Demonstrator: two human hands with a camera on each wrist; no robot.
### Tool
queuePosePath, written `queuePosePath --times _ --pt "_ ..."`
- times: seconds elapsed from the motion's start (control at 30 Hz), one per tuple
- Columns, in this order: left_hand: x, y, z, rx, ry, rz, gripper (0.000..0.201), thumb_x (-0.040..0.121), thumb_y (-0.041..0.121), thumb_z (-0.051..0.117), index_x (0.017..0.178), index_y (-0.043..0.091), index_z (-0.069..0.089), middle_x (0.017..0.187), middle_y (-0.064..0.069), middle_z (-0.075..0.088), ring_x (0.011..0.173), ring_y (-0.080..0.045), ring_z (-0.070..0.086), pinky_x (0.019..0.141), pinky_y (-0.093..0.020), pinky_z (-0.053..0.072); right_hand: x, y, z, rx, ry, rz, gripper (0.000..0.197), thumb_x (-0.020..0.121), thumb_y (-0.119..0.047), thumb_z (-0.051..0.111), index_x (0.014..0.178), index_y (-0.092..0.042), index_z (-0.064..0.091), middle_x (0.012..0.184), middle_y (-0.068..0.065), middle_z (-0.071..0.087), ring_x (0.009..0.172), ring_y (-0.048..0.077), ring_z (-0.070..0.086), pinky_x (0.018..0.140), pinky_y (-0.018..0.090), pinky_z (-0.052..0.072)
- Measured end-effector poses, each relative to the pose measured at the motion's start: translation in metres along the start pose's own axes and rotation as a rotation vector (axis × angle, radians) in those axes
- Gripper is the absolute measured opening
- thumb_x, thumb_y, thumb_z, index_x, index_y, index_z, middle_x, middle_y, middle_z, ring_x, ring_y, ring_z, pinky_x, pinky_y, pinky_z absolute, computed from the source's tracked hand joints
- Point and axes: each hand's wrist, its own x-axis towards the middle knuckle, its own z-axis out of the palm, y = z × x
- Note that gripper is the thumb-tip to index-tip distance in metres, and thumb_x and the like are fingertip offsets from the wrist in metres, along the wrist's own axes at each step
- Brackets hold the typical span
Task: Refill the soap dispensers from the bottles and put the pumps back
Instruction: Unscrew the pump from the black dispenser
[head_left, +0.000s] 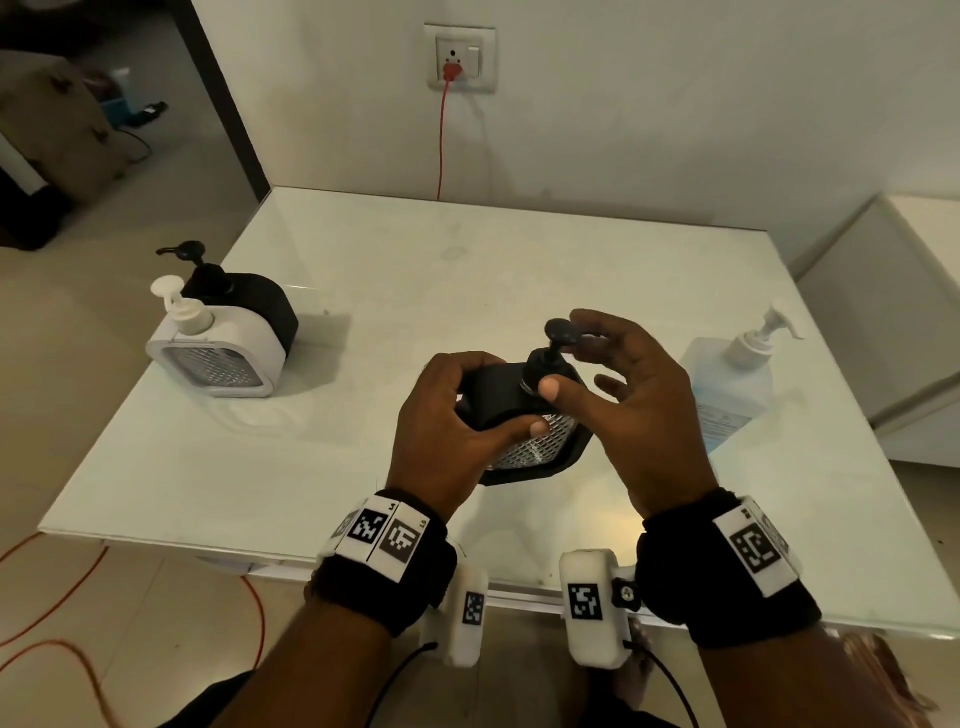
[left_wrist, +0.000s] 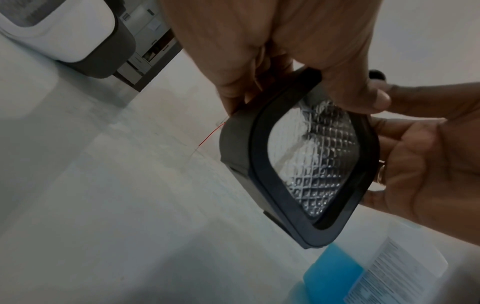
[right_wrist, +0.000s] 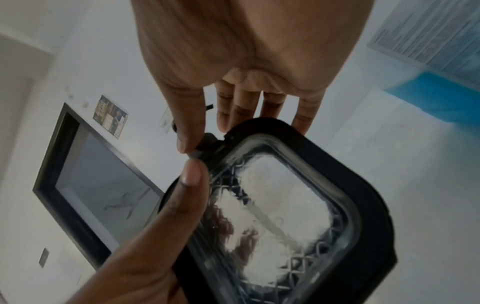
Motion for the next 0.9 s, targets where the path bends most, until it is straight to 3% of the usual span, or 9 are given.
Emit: queuePosePath --times 0.1,0.2,0.27,0.33,0.4,0.57,0.7,0.77,0.9 --pt "0.0 -0.001 0.0 0.012 -0.001 0.01 0.059 0.063 0.058 0.085 0.11 0.046 0.051 0.112 0.02 0.058 0.11 0.004 0.056 0.083 -0.008 0.051 0.001 0.005 0.006 -0.106 0.067 0.021 0.055 0.07 -0.042 0.088 0.117 -0.029 0.061 0.105 -0.014 0.064 0.099 0.006 0.06 0.083 0.026 0.048" --pt "-0.002 -0.001 0.001 0.018 -0.004 0.02 0.06 0.063 0.066 0.077 0.112 0.043 0.053 0.112 0.019 0.059 0.109 0.003 0.056 0.083 -0.012 0.054 0.001 0.005 0.01 -0.237 0.103 0.011 0.049 0.064 -0.067 0.073 0.092 -0.028 0.063 0.091 -0.013 0.062 0.084 0.004 0.055 0.072 0.021 0.041" --pt "-0.002 -0.001 0.001 0.026 -0.006 0.016 0.057 0.062 0.067 0.076 0.11 0.046 0.052 0.112 0.02 0.059 0.108 0.005 0.057 0.083 -0.013 0.054 0.001 0.005 0.01 -0.229 0.094 -0.007 0.038 0.073 -0.058 0.078 0.088 -0.025 0.067 0.086 -0.012 0.065 0.079 0.004 0.055 0.07 0.022 0.041" --pt "-0.001 -0.003 0.0 0.02 -0.002 -0.002 0.056 0.061 0.068 0.076 0.107 0.049 0.052 0.112 0.02 0.059 0.107 0.007 0.057 0.082 -0.011 0.053 0.001 0.006 0.008 -0.195 0.063 -0.017 0.024 0.082 -0.041 0.08 0.099 -0.028 0.071 0.091 -0.012 0.069 0.084 0.005 0.059 0.075 0.027 0.049" --pt "0.0 -0.004 -0.001 0.014 0.008 -0.012 0.056 0.06 0.068 0.077 0.106 0.05 0.051 0.112 0.02 0.059 0.106 0.009 0.057 0.082 -0.009 0.052 0.001 0.005 0.007 -0.129 0.028 -0.004 0.029 0.086 -0.032 0.078 0.114 -0.028 0.071 0.097 -0.011 0.071 0.087 0.008 0.062 0.079 0.028 0.053" --pt "-0.001 -0.004 0.0 0.024 -0.001 0.008 0.055 0.062 0.067 0.076 0.107 0.05 0.051 0.111 0.019 0.059 0.107 0.005 0.057 0.083 -0.011 0.053 0.001 0.005 0.014 -0.215 0.08 0.001 0.037 0.074 -0.054 0.077 0.097 -0.027 0.066 0.092 -0.012 0.067 0.085 0.006 0.06 0.072 0.019 0.047" --pt "-0.001 -0.004 0.001 0.014 0.001 -0.015 0.056 0.06 0.068 0.076 0.106 0.049 0.051 0.111 0.019 0.059 0.106 0.008 0.057 0.082 -0.009 0.052 0.002 0.006 0.011 -0.218 0.025 -0.023 0.029 0.088 -0.037 0.075 0.114 -0.025 0.071 0.098 -0.013 0.069 0.095 0.005 0.062 0.088 0.031 0.054" --pt "0.0 -0.004 -0.001 0.016 0.02 -0.012 0.055 0.059 0.067 0.076 0.105 0.049 0.051 0.11 0.019 0.059 0.104 0.01 0.057 0.081 -0.009 0.052 0.002 0.005 0.008 -0.171 -0.001 -0.013 0.036 0.091 -0.028 0.073 0.126 -0.024 0.068 0.104 -0.017 0.072 0.102 0.001 0.063 0.094 0.027 0.051" --pt "0.0 -0.001 -0.002 0.032 0.005 0.011 0.055 0.061 0.066 0.076 0.106 0.048 0.052 0.11 0.019 0.059 0.105 0.005 0.058 0.082 -0.014 0.055 0.001 0.003 0.015 -0.18 0.041 -0.021 0.05 0.076 -0.057 0.072 0.115 -0.028 0.067 0.103 -0.014 0.07 0.102 0.007 0.065 0.092 0.029 0.053"
